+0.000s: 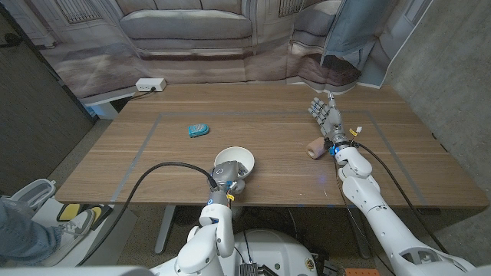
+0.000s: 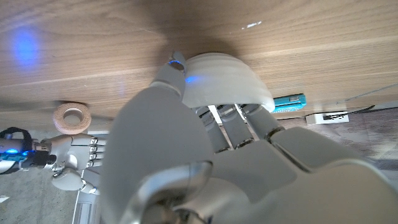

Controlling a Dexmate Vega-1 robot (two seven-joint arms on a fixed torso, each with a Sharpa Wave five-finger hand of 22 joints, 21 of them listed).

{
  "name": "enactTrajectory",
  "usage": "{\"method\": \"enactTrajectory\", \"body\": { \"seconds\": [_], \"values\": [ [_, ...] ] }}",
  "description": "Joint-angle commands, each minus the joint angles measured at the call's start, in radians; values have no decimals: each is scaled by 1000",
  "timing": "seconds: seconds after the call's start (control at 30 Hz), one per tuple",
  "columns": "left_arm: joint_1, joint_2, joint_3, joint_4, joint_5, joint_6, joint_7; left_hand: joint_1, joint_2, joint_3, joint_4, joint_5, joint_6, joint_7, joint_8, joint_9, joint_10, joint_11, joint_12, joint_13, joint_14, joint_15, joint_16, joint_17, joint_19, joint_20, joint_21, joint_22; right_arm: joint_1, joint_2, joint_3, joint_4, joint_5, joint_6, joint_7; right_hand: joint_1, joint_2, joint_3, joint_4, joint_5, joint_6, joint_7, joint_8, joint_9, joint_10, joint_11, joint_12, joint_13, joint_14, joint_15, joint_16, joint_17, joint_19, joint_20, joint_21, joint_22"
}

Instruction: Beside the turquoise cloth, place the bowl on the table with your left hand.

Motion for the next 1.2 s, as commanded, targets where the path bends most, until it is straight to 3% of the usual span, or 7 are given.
{"method": "enactTrajectory", "body": {
  "seconds": [0.03,0.17,1.2],
  "values": [
    [0,17,-7,-13,-41,0,33,52,42,23,9,-3,111,-8,21,7,28,1,2,7,41,-103,12,7,68,-27,13,2,-6,-3,-10,-14,-1,-2,-13,2,12,-1,1,8,6,-3,-2,3,8,2,1,4,3,0,2,3,8,-8,-3,3],
    [-7,28,-7,-21,-47,2,37,63,39,26,10,-4,135,-1,29,7,54,3,-1,8,68,-105,13,9,89,-28,27,1,-8,-1,-12,-14,0,0,-15,2,12,-1,1,8,6,-3,-2,3,7,3,0,4,3,1,2,3,8,-8,-4,3],
    [-105,105,12,-72,-54,23,-33,68,38,28,18,-5,172,4,40,5,92,4,-4,17,95,-104,7,10,98,-27,41,0,-8,8,-12,-18,17,27,-29,2,13,-4,0,7,7,-1,-2,3,7,2,0,4,4,0,2,3,10,-7,-9,3]
  ]
}}
